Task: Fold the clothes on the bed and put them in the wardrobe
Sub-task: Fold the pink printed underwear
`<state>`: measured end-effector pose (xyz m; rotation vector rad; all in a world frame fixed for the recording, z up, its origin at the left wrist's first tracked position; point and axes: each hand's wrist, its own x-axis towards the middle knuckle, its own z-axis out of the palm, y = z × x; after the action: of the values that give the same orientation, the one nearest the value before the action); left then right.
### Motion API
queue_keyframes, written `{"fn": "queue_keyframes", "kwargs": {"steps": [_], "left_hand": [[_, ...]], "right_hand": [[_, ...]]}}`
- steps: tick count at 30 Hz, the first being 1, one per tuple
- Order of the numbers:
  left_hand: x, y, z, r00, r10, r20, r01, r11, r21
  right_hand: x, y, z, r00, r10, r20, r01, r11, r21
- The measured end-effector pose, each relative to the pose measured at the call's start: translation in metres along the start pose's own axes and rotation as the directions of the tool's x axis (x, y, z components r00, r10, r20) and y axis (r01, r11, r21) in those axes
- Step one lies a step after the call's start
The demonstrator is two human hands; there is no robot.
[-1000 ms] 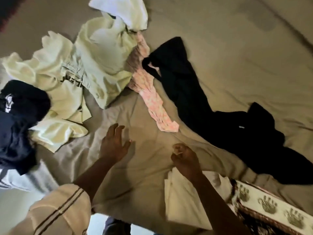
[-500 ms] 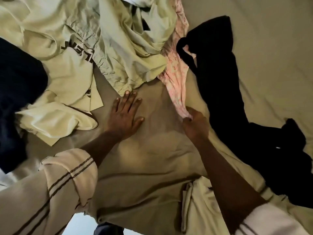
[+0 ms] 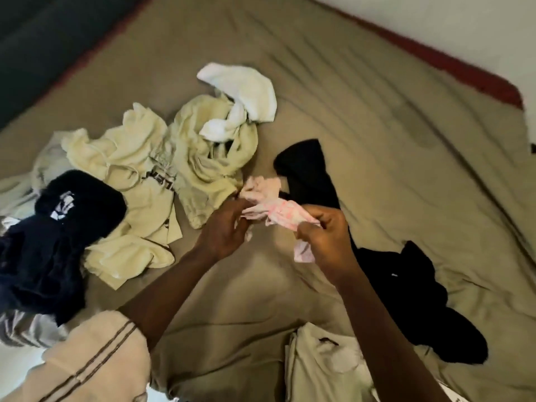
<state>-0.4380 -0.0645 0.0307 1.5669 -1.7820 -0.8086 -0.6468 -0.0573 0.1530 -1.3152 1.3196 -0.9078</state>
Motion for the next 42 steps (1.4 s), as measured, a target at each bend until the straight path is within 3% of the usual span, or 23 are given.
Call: {"fn": "queue_keyframes", "kwargs": {"steps": [2,5,7,10,13,16,18,20,22,26,29,31,32,33,35,38,40,42], "left_hand": [[0.007,0.05,-0.026,0.992,-0.122,0.033,0.125,0.986,-0.112],[0.014,0.13,-0.063,0.977,-0.186,0.104,0.211,0.909,-0.36],[0.012,0.184,-0.082,0.968,-0.196,0.157,0.249,0.824,-0.508],[0.008,0.245,-0.1,0.932,-0.283,0.228,0.362,0.674,-0.644],[-0.001,0.296,-0.111,0.857,-0.413,0.307,0.494,0.497,-0.713],[-0.017,0.335,-0.11,0.836,-0.441,0.328,0.487,0.318,-0.814],[-0.027,0.354,-0.107,0.846,-0.437,0.306,0.441,0.252,-0.861],[-0.036,0.37,-0.108,0.869,-0.423,0.255,0.388,0.264,-0.883],[-0.042,0.383,-0.111,0.907,-0.379,0.185,0.324,0.344,-0.882],[-0.057,0.4,-0.122,0.949,-0.314,0.023,0.171,0.453,-0.875],[-0.058,0.404,-0.133,0.968,-0.247,0.053,0.177,0.516,-0.838],[-0.059,0.404,-0.153,0.987,-0.096,0.128,0.155,0.77,-0.619],[-0.059,0.404,-0.164,0.984,-0.004,0.176,0.075,0.913,-0.401],[-0.059,0.403,-0.177,0.977,0.067,0.204,-0.037,0.989,-0.145],[-0.056,0.405,-0.198,0.964,0.178,0.198,-0.226,0.94,0.254],[-0.051,0.408,-0.226,0.962,0.275,0.01,-0.242,0.831,0.501],[-0.048,0.406,-0.244,0.916,0.386,-0.111,-0.29,0.827,0.481],[-0.046,0.402,-0.261,0.902,0.386,-0.194,-0.344,0.914,0.217]], "right_hand": [[-0.009,-0.036,-0.027,0.994,0.043,-0.104,-0.021,0.98,0.2],[-0.015,-0.072,-0.066,0.986,0.067,-0.155,0.029,0.838,0.545],[-0.029,-0.09,-0.087,0.986,0.055,-0.159,0.052,0.798,0.6],[-0.06,-0.097,-0.09,0.996,0.007,-0.091,0.032,0.907,0.42],[-0.104,-0.096,-0.077,0.99,-0.129,-0.064,0.139,0.974,0.179],[-0.134,-0.096,-0.062,0.959,-0.283,-0.012,0.283,0.957,0.063],[-0.141,-0.097,-0.051,0.952,-0.299,-0.065,0.292,0.951,-0.106],[-0.142,-0.103,-0.049,0.919,-0.327,-0.22,0.293,0.94,-0.174],[-0.135,-0.111,-0.059,0.911,-0.293,-0.289,0.258,0.954,-0.153],[-0.131,-0.14,-0.078,0.954,-0.283,-0.096,0.27,0.955,-0.125],[-0.127,-0.158,-0.07,0.928,-0.354,-0.112,0.327,0.922,-0.209],[-0.118,-0.17,-0.074,0.92,-0.36,-0.156,0.329,0.924,-0.195],[-0.116,-0.177,-0.079,0.931,-0.345,-0.121,0.323,0.932,-0.165],[-0.115,-0.187,-0.084,0.94,-0.335,-0.066,0.322,0.934,-0.152],[-0.112,-0.209,-0.09,0.925,-0.38,0.032,0.377,0.901,-0.215],[-0.11,-0.245,-0.091,0.888,-0.437,0.144,0.461,0.843,-0.278],[-0.108,-0.266,-0.09,0.856,-0.49,0.164,0.517,0.813,-0.268],[-0.106,-0.277,-0.095,0.844,-0.512,0.161,0.536,0.787,-0.305]]}}
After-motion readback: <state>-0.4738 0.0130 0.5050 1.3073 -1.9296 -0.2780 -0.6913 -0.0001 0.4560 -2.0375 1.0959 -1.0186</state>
